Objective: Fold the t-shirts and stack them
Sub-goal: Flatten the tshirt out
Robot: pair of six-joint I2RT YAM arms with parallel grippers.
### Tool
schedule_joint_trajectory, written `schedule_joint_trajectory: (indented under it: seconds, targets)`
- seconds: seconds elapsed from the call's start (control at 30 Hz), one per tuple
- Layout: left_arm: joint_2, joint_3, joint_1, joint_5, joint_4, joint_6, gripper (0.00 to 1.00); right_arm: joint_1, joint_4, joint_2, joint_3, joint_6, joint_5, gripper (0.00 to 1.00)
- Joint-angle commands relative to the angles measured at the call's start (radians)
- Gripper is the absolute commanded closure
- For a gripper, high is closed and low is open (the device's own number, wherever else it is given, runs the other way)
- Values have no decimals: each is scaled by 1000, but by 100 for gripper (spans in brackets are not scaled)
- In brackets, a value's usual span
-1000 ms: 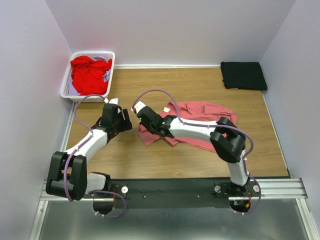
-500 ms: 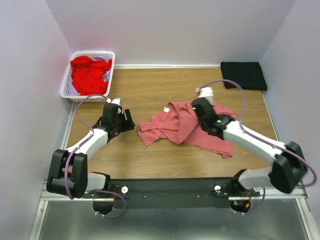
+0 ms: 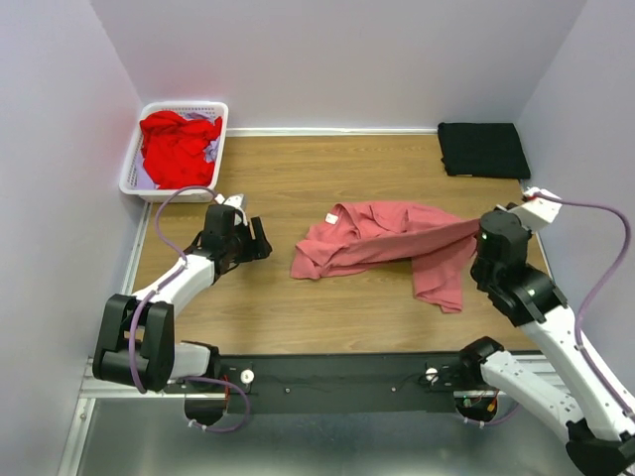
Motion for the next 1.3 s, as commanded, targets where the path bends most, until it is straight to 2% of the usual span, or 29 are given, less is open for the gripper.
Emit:
schedule_joint_trajectory:
  seconds: [0.0, 0.17, 0.33, 0.5, 0.7, 1.13, 1.27]
  targets:
    - [13, 20, -2, 66, 16, 33, 25, -5, -47, -124, -14, 43, 73, 97]
    - [51, 97, -23, 108, 8, 41, 25, -5, -73, -297, -26, 41, 21, 99]
    - [138, 196, -110, 111, 8, 44, 25, -7, -96, -426, 2, 26, 36, 100]
    - [275, 316, -247, 164, -14, 36, 25, -5, -145, -364, 8, 38, -40, 100]
    - [395, 388, -331, 252, -52, 50, 25, -5, -148, -312, -18, 83, -99, 100]
    - [493, 424, -408, 348, -84, 85, 25, -7, -147, -268, -41, 96, -131, 100]
    - [534, 442, -410, 361, -72, 75, 33, -5, -148, -260, -46, 101, -134, 100]
